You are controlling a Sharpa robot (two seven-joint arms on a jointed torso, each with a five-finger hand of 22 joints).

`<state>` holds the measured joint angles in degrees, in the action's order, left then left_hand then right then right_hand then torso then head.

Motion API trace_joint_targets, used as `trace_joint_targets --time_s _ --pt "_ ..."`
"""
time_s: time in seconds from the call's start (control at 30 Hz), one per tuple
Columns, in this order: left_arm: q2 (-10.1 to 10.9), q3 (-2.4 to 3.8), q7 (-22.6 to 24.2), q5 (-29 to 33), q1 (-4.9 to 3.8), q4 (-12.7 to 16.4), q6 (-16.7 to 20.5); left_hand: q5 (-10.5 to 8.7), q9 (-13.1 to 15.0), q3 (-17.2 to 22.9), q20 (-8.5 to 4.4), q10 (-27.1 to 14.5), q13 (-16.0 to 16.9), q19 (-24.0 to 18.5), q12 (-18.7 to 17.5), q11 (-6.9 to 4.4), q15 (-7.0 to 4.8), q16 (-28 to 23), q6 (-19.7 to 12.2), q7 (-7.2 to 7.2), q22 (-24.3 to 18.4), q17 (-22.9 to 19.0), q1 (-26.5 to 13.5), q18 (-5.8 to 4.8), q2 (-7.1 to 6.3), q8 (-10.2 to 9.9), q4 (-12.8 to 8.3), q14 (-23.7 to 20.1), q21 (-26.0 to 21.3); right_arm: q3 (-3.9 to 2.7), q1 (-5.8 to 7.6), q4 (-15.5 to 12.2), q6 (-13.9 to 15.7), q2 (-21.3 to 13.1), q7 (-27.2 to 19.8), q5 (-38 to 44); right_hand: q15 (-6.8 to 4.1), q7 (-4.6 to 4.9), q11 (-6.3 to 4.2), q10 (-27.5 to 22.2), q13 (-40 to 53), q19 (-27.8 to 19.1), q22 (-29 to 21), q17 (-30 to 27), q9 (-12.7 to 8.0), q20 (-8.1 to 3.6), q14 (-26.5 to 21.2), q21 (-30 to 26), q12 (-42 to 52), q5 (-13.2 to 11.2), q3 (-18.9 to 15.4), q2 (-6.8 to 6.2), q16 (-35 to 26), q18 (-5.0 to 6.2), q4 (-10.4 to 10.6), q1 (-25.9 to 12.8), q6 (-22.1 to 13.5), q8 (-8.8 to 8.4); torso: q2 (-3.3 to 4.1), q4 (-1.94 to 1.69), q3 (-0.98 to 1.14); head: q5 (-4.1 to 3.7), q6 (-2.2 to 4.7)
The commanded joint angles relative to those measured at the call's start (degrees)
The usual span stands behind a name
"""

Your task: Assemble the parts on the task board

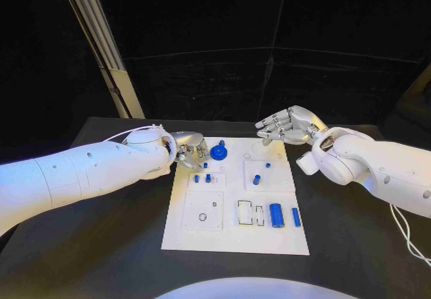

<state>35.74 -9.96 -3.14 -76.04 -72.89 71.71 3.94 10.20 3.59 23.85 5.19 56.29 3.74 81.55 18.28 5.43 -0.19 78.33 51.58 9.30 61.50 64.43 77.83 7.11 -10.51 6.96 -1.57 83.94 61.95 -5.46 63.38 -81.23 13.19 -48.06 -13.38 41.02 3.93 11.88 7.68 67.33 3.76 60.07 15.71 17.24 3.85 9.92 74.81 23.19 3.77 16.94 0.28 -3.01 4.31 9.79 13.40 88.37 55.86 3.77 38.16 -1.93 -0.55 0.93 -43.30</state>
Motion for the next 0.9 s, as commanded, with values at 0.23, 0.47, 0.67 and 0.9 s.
trace_joint_targets --time_s 0.23,0.47,0.67,0.9 --pt "4.3 0.11 4.8 9.7 -0.22 2.8 4.3 -0.09 0.4 -0.9 0.66 -1.0 0.1 -0.6 -0.1 0.42 0.68 -0.7 0.9 0.27 -1.5 -0.9 0.1 -0.3 0.24 0.2 -0.2 1.1 -2.0 -0.02 0.04 0.7 0.5 -0.9 6.0 21.7 -4.46 -2.88 -2.93 4.0 0.4 10.6 5.6 4.9 0.4 -4.66 12.0 10.0 2.2 -1.8 1.5 0.08 10.5 0.7 -3.7 3.2 5.3 1.79 -0.07 0.03 -0.02 -0.35 0.46" --pt "7.7 0.07 20.9 45.8 -0.54 3.7 6.1 0.0 0.3 0.1 2.06 -4.6 0.2 -12.0 0.9 1.9 2.06 -17.2 3.1 1.68 -19.1 -28.5 0.5 3.26 2.88 1.0 -0.4 -11.9 -22.5 -0.01 -0.47 -0.8 0.3 -1.4 12.2 42.8 -5.21 -3.6 -3.73 5.0 0.3 11.4 17.2 13.9 0.0 -5.55 11.3 22.7 1.5 -2.6 4.3 -0.8 27.7 -0.28 -4.4 2.7 7.1 1.03 0.04 0.05 -0.02 -2.05 0.97" --pt "9.4 -0.03 29.4 71.7 -0.59 5.4 4.6 0.04 0.4 -0.2 2.13 -1.8 0.8 -13.3 3.9 1.37 1.83 -19.6 4.4 1.37 -20.1 -32.9 -1.1 3.42 4.5 1.9 0.7 -14.5 -24.2 -0.02 -1.38 -2.6 -1.3 -1.4 16.8 54.7 -4.88 -3.53 -3.48 3.4 0.0 12.2 25.8 20.3 0.0 -5.24 11.1 30.4 0.1 -3.4 5.7 -1.75 35.3 -1.28 -4.0 1.9 6.8 0.29 0.04 -0.04 -0.09 -3.34 1.21" --pt "10.7 -0.14 31.9 80.0 -0.58 7.5 3.7 0.09 0.5 -0.3 1.94 -0.9 1.0 -13.4 5.1 1.05 1.62 -19.7 5.1 1.19 -20.6 -33.5 -1.3 3.44 4.83 2.4 0.6 -14.8 -24.7 -0.02 -2.28 -3.6 -3.0 -1.1 19.4 61.4 -4.5 -3.35 -3.09 1.1 -0.1 12.5 29.9 24.0 -0.1 -4.86 10.8 34.3 -0.1 -4.1 6.6 -2.68 39.7 -1.7 -3.7 1.3 5.8 -0.11 0.08 -0.01 -0.07 -3.84 1.34"
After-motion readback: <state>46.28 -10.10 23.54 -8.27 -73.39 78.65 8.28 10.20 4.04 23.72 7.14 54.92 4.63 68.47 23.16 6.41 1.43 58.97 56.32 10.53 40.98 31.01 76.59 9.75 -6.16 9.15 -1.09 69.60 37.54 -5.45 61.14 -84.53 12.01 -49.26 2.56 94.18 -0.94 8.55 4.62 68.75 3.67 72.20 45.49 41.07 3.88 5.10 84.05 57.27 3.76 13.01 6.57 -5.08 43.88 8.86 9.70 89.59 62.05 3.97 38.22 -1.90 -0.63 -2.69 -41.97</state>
